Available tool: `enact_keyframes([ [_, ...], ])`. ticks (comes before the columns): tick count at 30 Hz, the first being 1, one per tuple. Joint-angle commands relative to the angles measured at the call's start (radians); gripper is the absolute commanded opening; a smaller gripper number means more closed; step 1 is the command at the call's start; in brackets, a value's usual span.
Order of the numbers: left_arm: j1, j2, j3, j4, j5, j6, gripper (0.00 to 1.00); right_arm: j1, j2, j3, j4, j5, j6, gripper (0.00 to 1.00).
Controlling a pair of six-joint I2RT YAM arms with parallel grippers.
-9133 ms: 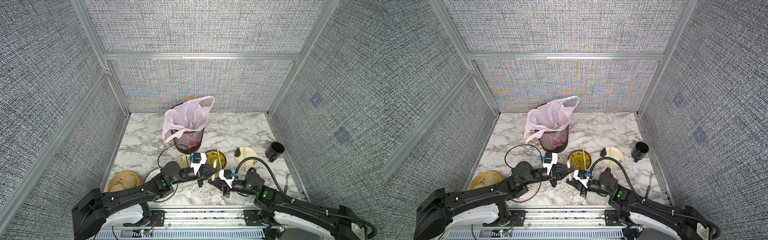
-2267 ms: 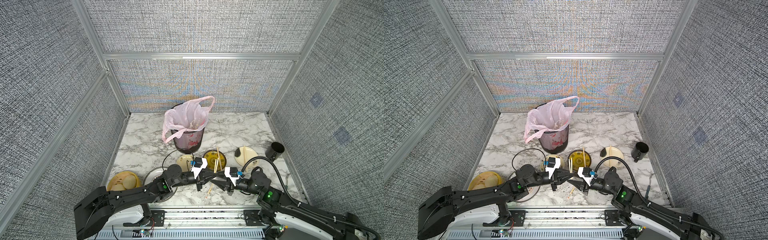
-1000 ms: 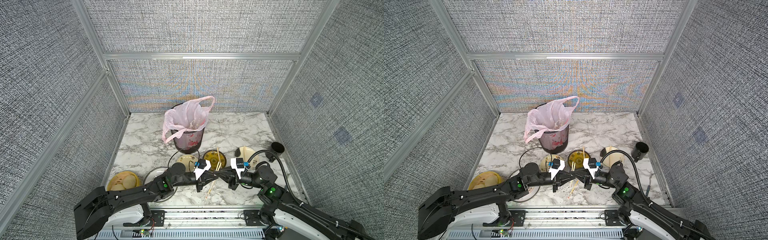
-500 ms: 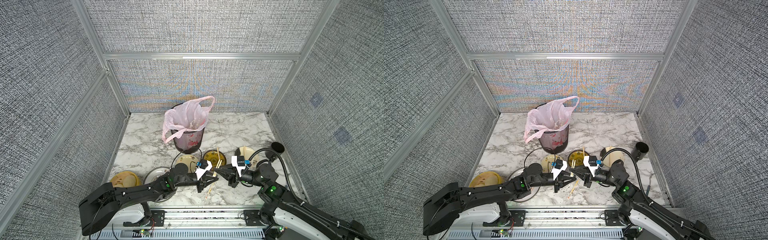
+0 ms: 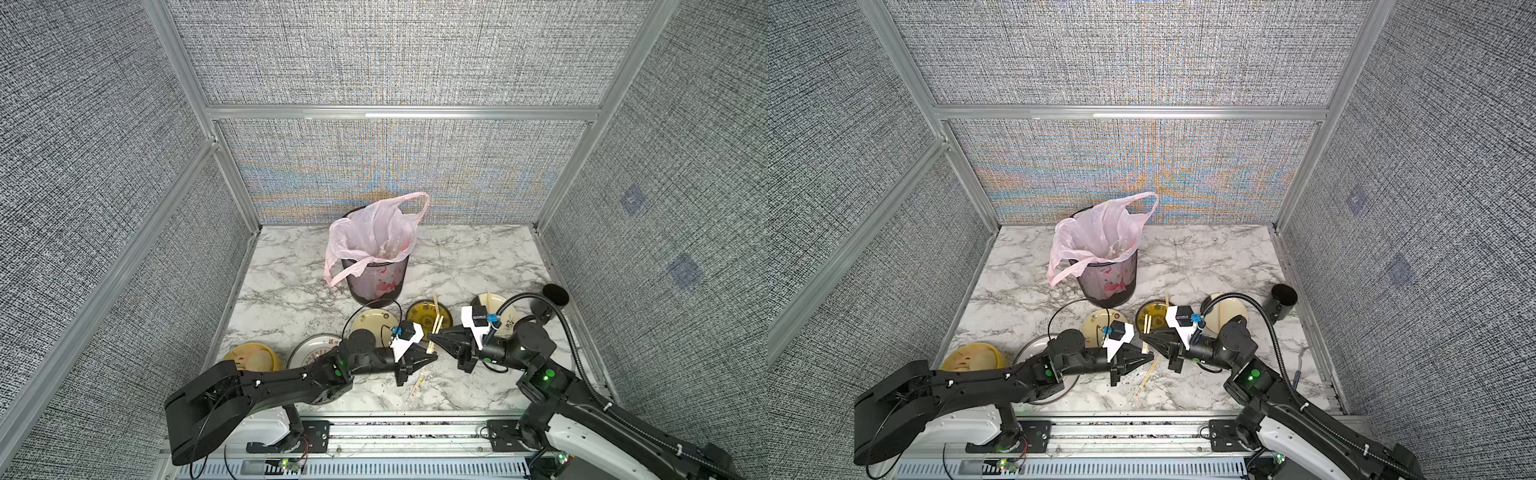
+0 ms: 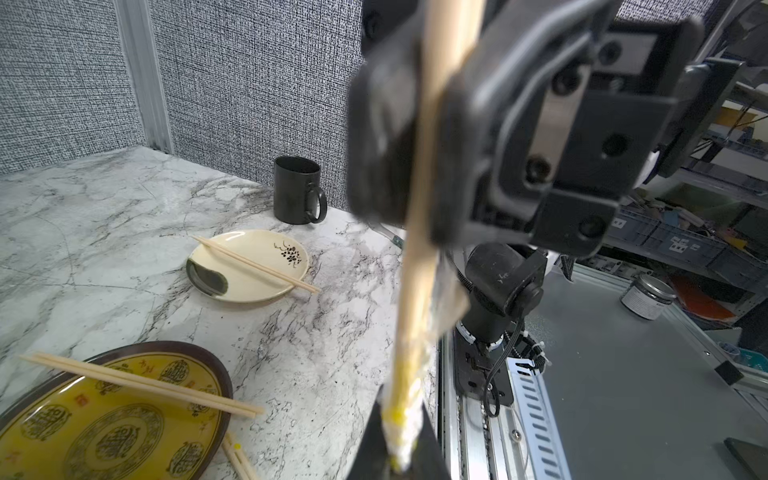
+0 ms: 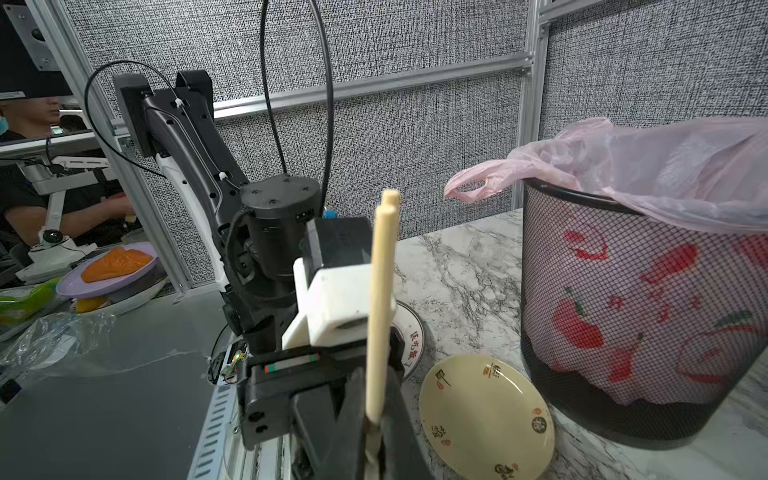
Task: Remove the packaging of disposable chopsticks
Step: Remove the packet bag from the disposable chopsticks.
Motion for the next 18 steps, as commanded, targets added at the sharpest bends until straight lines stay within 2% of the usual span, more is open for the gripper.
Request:
enact_keyframes([
  [1,-0.002,0.008,-0.017,-0.077,-0.004,-0.025,0.08,-0.006,-0.012,0.031,0.097,-0.001,-0.018,0.0],
  [11,-0.009,0.063,-0.077,-0.018,0.014,-0.045,0.11,-0.023,-0.025,0.075,0.042,0.013,-0.04,0.0],
  [12,-0.01,0.061,-0.085,-0.009,0.012,-0.047,0.14,-0.026,-0.025,0.077,0.041,0.012,-0.04,0.0],
  [14,-0.009,0.042,-0.086,-0.024,0.009,-0.044,0.29,-0.027,-0.021,0.081,0.035,0.008,-0.04,0.0],
  [16,-0.009,0.0,-0.085,-0.041,-0.013,-0.04,0.4,-0.027,-0.02,0.075,0.034,0.007,-0.037,0.0],
  [18,-0.009,-0.068,-0.08,-0.101,-0.049,-0.026,0.45,-0.027,-0.021,0.065,0.031,0.001,-0.034,0.0],
])
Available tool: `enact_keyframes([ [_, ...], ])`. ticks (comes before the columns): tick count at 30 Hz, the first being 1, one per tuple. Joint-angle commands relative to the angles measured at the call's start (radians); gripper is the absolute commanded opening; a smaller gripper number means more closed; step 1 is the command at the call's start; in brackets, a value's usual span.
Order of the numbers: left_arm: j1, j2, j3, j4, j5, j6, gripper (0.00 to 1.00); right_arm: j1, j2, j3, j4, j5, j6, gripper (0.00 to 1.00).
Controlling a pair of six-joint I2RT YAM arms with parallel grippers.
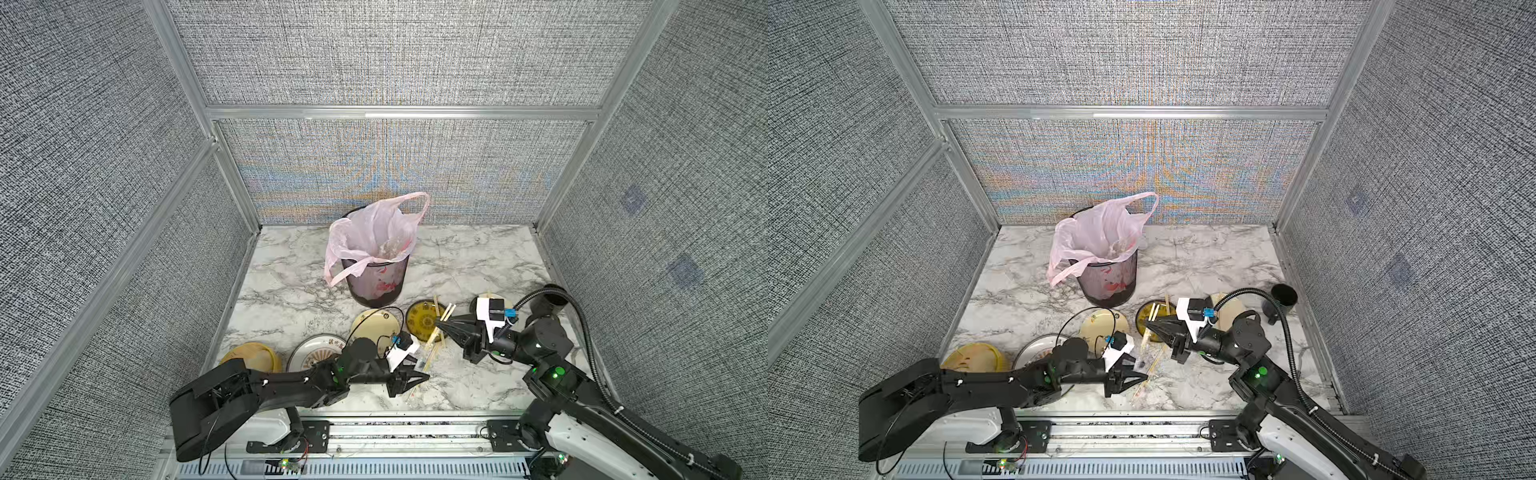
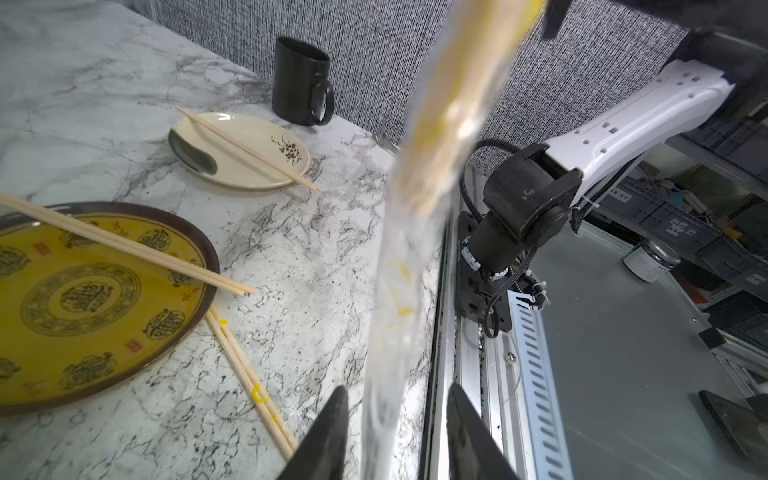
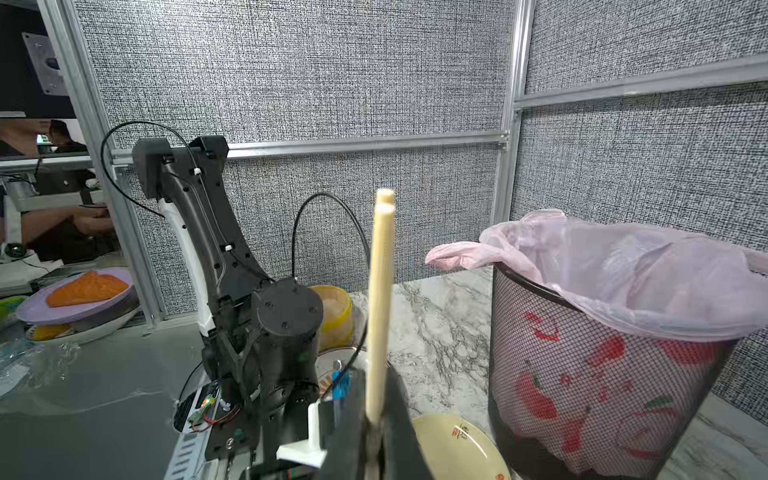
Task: Remove the packaging of disposable chopsticks
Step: Remove the packet bag from the disposable chopsticks.
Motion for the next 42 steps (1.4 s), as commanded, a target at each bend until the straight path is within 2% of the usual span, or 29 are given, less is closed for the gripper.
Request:
enact_keyframes([
  [1,0.0,-0.094,0.012,-0.078,-0.079,0.027,0.47,0.001,-0.003,-0.009,0.012,-0.007,0.0,0.0],
  [4,0.0,-0.224,0.038,-0.214,-0.184,0.061,0.55,0.001,0.002,-0.013,0.003,-0.007,0.0,0.0],
  [7,0.0,-0.316,0.075,-0.295,-0.221,0.089,0.58,0.001,0.022,-0.013,0.013,-0.023,0.008,0.0],
  [12,0.002,-0.344,0.14,-0.29,-0.303,0.098,0.58,0.001,0.072,-0.007,0.034,-0.054,0.024,0.0],
  [17,0.002,-0.272,0.226,-0.264,-0.243,0.116,0.5,0.001,0.088,-0.006,0.045,-0.069,0.031,0.0],
  [19,0.001,-0.236,0.252,-0.258,-0.219,0.115,0.44,0.001,0.088,-0.006,0.043,-0.07,0.029,0.0],
  [22,0.003,-0.195,0.275,-0.241,-0.212,0.112,0.41,0.001,0.09,-0.008,0.053,-0.078,0.034,0.0],
  [28,0.003,-0.134,0.296,-0.213,-0.149,0.105,0.08,0.001,0.092,-0.015,0.065,-0.09,0.042,0.0],
  [34,0.002,-0.109,0.267,-0.197,-0.127,0.094,0.05,0.001,0.085,-0.011,0.074,-0.081,0.045,0.0],
  [42,0.002,-0.02,0.194,-0.119,-0.077,0.037,0.09,0.001,0.076,0.011,0.081,-0.066,0.046,0.0],
])
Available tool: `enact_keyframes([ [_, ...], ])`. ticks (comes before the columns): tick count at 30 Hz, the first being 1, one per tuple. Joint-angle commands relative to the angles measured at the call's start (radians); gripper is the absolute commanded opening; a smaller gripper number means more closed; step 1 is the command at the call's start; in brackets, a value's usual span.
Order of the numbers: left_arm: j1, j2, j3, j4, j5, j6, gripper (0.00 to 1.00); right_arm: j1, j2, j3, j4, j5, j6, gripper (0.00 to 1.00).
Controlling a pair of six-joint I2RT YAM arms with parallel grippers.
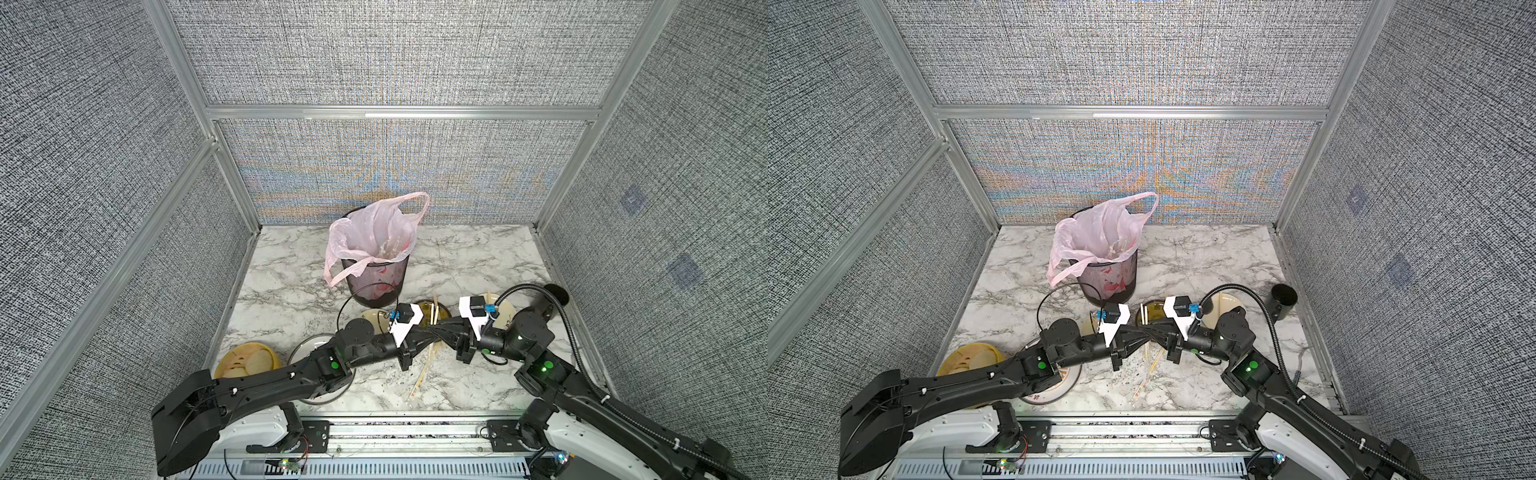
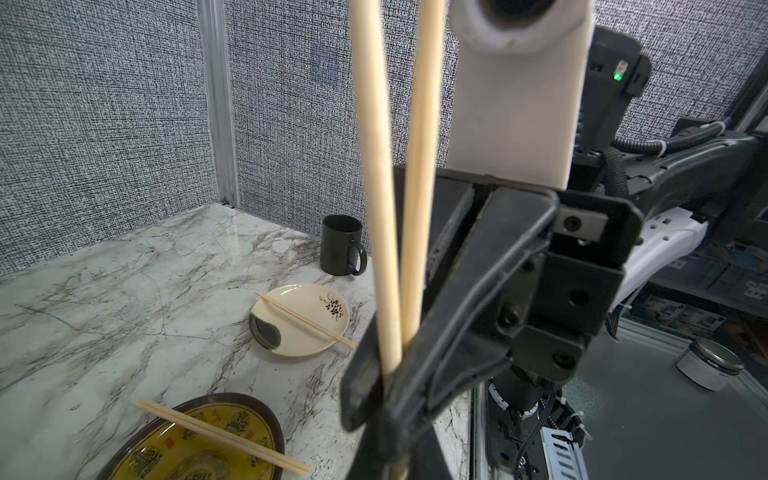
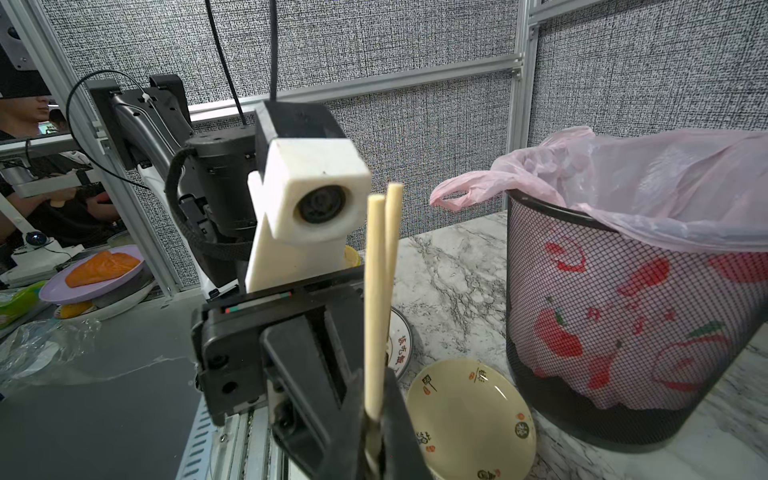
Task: Remove the packaging of disposable chopsticks
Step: Remove the packet bag from the disposable chopsticks.
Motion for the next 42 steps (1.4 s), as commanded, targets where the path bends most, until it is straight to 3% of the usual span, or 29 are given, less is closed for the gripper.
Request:
enact_keyframes([
  [1,-0.003,0.036,-0.032,-0.059,0.049,-0.022,0.09,0.003,-0.01,0.024,0.125,-0.024,0.016,0.0],
  [7,-0.004,0.028,-0.082,-0.047,0.063,-0.042,0.16,0.003,-0.015,0.027,0.109,0.004,0.004,0.0],
  [13,-0.004,-0.019,-0.106,-0.073,0.031,-0.031,0.06,0.003,-0.011,0.027,0.104,0.002,-0.002,0.0],
  [25,-0.004,0.035,-0.104,-0.084,0.034,-0.028,0.09,-0.012,-0.019,0.084,0.065,0.045,-0.015,0.0],
  [32,-0.004,-0.011,-0.118,-0.116,-0.003,-0.016,0.09,-0.026,0.001,0.125,0.051,0.044,-0.019,0.0],
  [36,-0.003,-0.077,-0.098,-0.201,-0.149,0.001,0.01,-0.025,0.0,0.102,0.039,0.085,-0.029,0.0],
  [39,0.014,-0.139,-0.025,-0.33,-0.298,0.038,0.0,-0.026,0.005,0.099,-0.022,0.148,-0.047,0.0],
  [42,0.05,-0.177,0.072,-0.427,-0.361,0.089,0.0,-0.026,0.024,0.093,-0.042,0.19,-0.055,0.0],
])
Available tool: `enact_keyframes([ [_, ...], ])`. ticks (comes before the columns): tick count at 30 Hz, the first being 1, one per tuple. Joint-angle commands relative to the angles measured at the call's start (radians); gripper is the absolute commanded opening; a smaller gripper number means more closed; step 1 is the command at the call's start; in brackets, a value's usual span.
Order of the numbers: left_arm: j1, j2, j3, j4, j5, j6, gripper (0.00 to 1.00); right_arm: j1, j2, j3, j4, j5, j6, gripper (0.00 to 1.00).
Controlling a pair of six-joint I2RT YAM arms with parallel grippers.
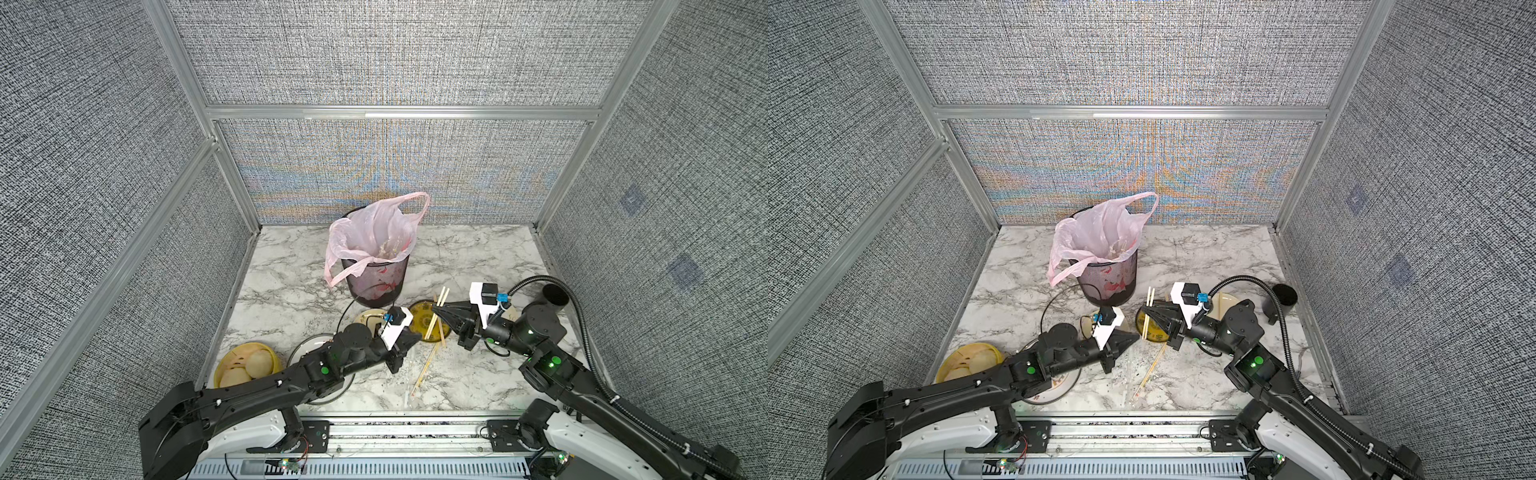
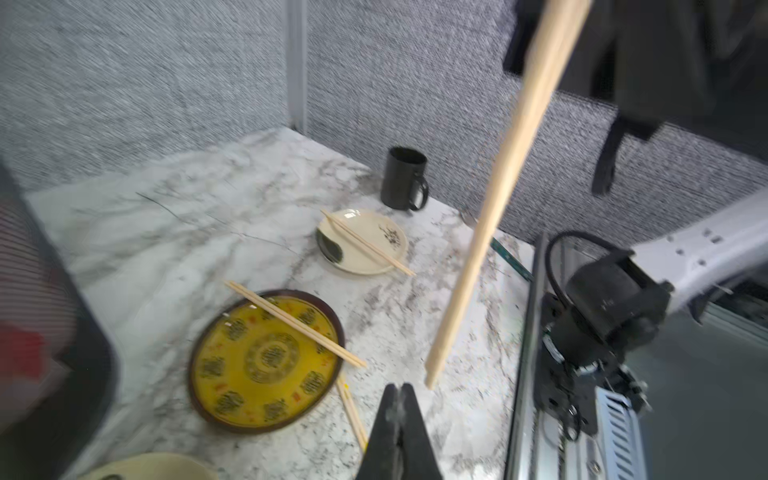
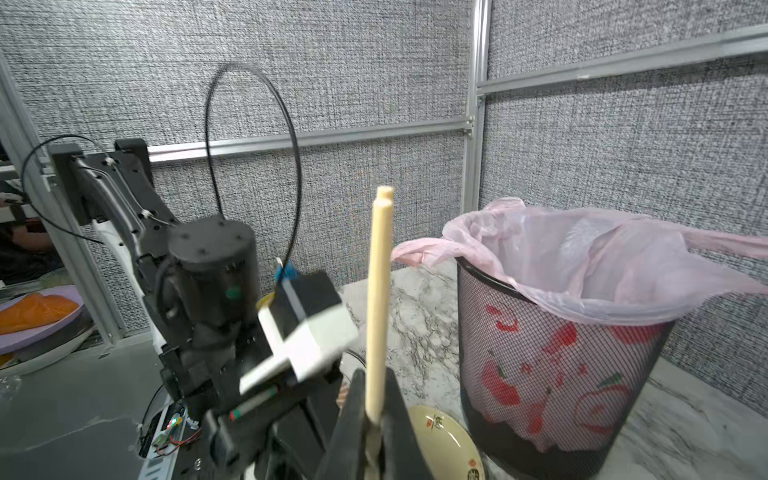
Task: Remove the packaging of disposable chopsticks
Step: Remove the packet bag from the disposable chopsticks, then place the packet bag in the trash bin.
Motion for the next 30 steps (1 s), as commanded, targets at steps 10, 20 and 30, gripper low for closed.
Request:
enact_keyframes([
  [10,0.218,0.138,0.471,-0.18,-0.409,0.251,0.0,-0.002,0.036,-0.018,-0.044,0.09,-0.03,0.0],
  [20,0.378,0.543,0.914,-0.233,-0.328,0.441,0.0,-0.005,0.091,-0.001,-0.074,0.137,-0.031,0.0],
  [30,0.506,0.872,1.214,-0.393,-0.54,0.482,0.0,-0.011,0.095,-0.004,-0.076,0.141,-0.025,0.0],
])
